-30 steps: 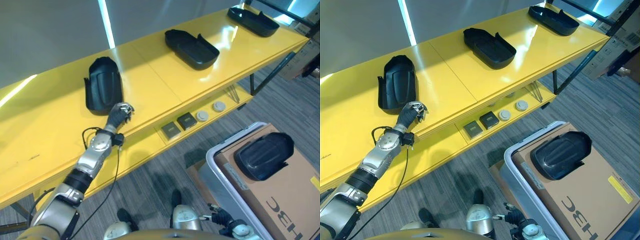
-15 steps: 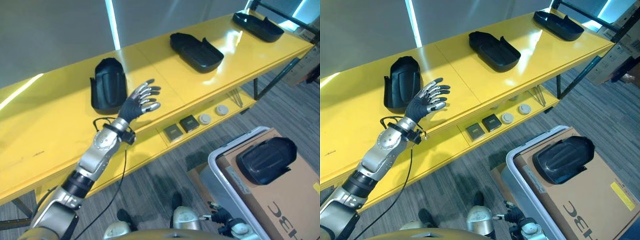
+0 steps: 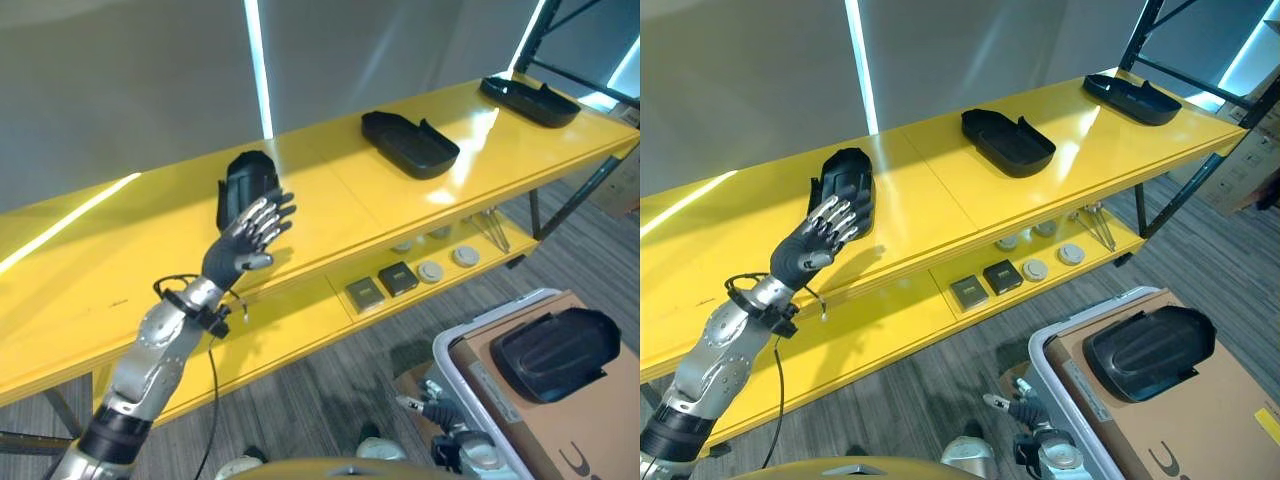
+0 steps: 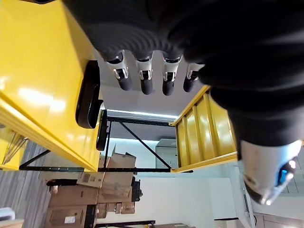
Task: Move parts from the plastic box to the shelf.
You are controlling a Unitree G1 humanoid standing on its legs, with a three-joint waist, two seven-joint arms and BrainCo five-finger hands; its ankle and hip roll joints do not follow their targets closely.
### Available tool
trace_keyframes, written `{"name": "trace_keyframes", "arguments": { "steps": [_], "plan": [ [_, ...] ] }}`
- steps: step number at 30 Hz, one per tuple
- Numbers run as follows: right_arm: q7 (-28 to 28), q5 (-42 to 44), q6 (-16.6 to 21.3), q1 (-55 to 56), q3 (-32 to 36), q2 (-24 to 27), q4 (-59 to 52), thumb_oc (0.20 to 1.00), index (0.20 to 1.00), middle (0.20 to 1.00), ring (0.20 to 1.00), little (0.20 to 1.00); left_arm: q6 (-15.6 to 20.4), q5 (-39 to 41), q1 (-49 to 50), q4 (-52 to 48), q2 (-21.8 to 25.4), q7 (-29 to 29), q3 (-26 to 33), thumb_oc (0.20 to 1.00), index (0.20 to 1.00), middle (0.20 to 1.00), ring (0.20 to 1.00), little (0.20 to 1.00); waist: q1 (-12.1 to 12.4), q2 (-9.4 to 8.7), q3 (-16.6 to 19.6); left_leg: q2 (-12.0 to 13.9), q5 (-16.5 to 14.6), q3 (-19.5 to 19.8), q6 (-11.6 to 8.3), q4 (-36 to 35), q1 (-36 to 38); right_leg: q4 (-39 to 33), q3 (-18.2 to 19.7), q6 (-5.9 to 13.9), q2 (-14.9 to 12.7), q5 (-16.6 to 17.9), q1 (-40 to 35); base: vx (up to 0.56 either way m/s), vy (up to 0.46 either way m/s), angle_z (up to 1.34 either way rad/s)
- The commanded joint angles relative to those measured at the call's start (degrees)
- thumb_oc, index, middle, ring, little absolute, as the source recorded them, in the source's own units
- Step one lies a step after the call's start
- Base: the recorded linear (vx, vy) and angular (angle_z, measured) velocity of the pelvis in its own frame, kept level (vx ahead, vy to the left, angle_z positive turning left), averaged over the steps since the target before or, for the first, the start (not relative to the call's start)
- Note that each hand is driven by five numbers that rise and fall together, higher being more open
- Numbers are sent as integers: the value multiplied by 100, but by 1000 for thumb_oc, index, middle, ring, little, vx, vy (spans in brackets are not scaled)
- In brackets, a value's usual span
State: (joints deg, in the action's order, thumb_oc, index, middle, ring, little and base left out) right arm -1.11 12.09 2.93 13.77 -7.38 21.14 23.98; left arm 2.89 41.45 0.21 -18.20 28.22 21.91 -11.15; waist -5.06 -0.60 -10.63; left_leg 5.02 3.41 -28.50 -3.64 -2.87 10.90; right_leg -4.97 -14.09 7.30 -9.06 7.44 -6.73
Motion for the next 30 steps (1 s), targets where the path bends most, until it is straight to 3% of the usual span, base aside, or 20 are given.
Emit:
{"name": "trace_keyframes", "arguments": {
  "steps": [1, 2, 3, 5, 9, 11, 12, 14, 22, 23, 25, 27, 28, 30],
  "plan": [
    [-73, 404, 524, -549, 185, 281, -503, 1000, 1000, 1000, 1000, 1000, 224, 205, -143, -354, -47, 78, 102, 1000, 1000, 1000, 1000, 1000, 335, 20, -86, -369, -1058, 2072, 341, 887, -463, 35, 671, 262, -95, -256, 70, -84, 37, -192],
    [-142, 499, 599, -712, 201, 349, -737, 1000, 1000, 1000, 1000, 1000, 201, 199, -80, -391, -96, 116, 146, 1000, 1000, 1000, 1000, 1000, 435, 8, -117, -589, -1188, 2432, 427, 1019, -535, 44, 908, 276, -65, -218, 140, -126, 46, -201],
    [-232, 573, 602, -800, 235, 388, -931, 1000, 1000, 1000, 1000, 1000, 161, 211, -50, -416, -127, 183, 189, 1000, 1000, 1000, 1000, 1000, 476, -6, -115, -690, -1229, 2546, 467, 1072, -589, 46, 1023, 289, -58, -177, 220, -174, 68, -182],
    [-522, 855, 638, -870, 463, 453, -1737, 1000, 1000, 1000, 1000, 1000, -10, 224, -144, -435, -147, 319, 253, 1000, 1000, 1000, 1000, 1000, 386, 8, -180, -750, -1339, 2348, 560, 1187, -575, 130, 1157, 385, -109, 2, 501, -213, 106, -167],
    [-590, 898, 688, -563, 770, 469, -2700, 1000, 1000, 1000, 1000, 1000, -48, 265, -449, -225, -88, -6, 127, 1000, 1000, 1000, 1000, 1000, 79, 41, -333, -756, -1431, 2053, 661, 1227, -437, 318, 1180, 560, -228, 120, 822, -138, 99, -71],
    [-533, 930, 561, -449, 882, 456, -2969, 1000, 1000, 1000, 1000, 1000, -62, 285, -440, -211, -89, -153, 117, 1000, 1000, 1000, 1000, 1000, 16, 36, -377, -772, -1441, 1825, 702, 1219, -370, 421, 1026, 623, -319, 209, 957, -83, 42, -88],
    [-469, 1021, 439, -331, 977, 405, -3174, 1000, 1000, 1000, 1000, 1000, -75, 298, -324, -245, -83, -310, 188, 1000, 1000, 1000, 1000, 1000, 35, 30, -444, -772, -1460, 1381, 744, 1141, -224, 589, 485, 688, -507, 439, 1086, -111, -5, -146],
    [-718, 1098, 330, -401, 943, 345, -3255, 1000, 1000, 1000, 1000, 1000, -72, 184, -154, -353, -90, -321, 248, 1000, 1000, 1000, 1000, 1000, 206, 106, -489, -718, -1544, 854, 748, 957, -23, 758, -426, 770, -783, 631, 1035, -97, -42, -157],
    [-1838, 1256, -84, -550, 761, 61, -3597, 1000, 1000, 1000, 1000, 1000, -173, 207, -399, -421, -34, -631, -52, 1000, 1000, 1000, 1000, 1000, 318, 110, -349, -698, -1523, 495, 919, 681, -66, 965, -909, 770, -1362, 871, 909, 18, -197, -82],
    [-1987, 1261, -292, -617, 679, 4, -3650, 1000, 1000, 1000, 1000, 1000, -203, 178, -440, -383, -124, -800, -131, 1000, 1000, 1000, 1000, 1000, 363, 92, -267, -566, -1456, 216, 856, 630, -64, 785, -1331, 770, -1434, 794, 772, 130, -338, -22],
    [-2050, 1331, -363, -710, 630, 8, -3653, 1000, 1000, 1000, 1000, 1000, -145, 162, -461, -352, -169, -923, -205, 1000, 1000, 1000, 1000, 1000, 380, 97, -233, -475, -1411, 71, 817, 638, -80, 657, -1514, 770, -1399, 714, 687, 124, -316, -52],
    [-2238, 1221, -350, -801, 521, 6, -3619, 1000, 1000, 1000, 1000, 1000, -113, 365, -584, -267, -185, -1131, -352, 1000, 1000, 1000, 1000, 1000, 280, 52, -221, -185, -1401, -74, 676, 820, -132, 632, -1502, 770, -1316, 607, 787, 249, -453, -74],
    [-2297, 1204, -509, -792, 540, 30, -3642, 1000, 1000, 1000, 1000, 1000, -118, 476, -550, -217, -217, -1196, -374, 1000, 1000, 1000, 1000, 1000, 167, 27, -221, 48, -1355, -266, 584, 903, -70, 747, -1475, 748, -1218, 332, 770, 270, -427, -51],
    [-2245, 1299, -508, -769, 558, 103, -3669, 1000, 1000, 1000, 1000, 1000, -37, 412, -559, -168, -251, -1272, -431, 1000, 1000, 1000, 1000, 1000, 59, -6, -214, 269, -1304, -409, 486, 1011, -45, 865, -1448, 709, -1137, 164, 793, 191, -319, -23]
  ]
}}
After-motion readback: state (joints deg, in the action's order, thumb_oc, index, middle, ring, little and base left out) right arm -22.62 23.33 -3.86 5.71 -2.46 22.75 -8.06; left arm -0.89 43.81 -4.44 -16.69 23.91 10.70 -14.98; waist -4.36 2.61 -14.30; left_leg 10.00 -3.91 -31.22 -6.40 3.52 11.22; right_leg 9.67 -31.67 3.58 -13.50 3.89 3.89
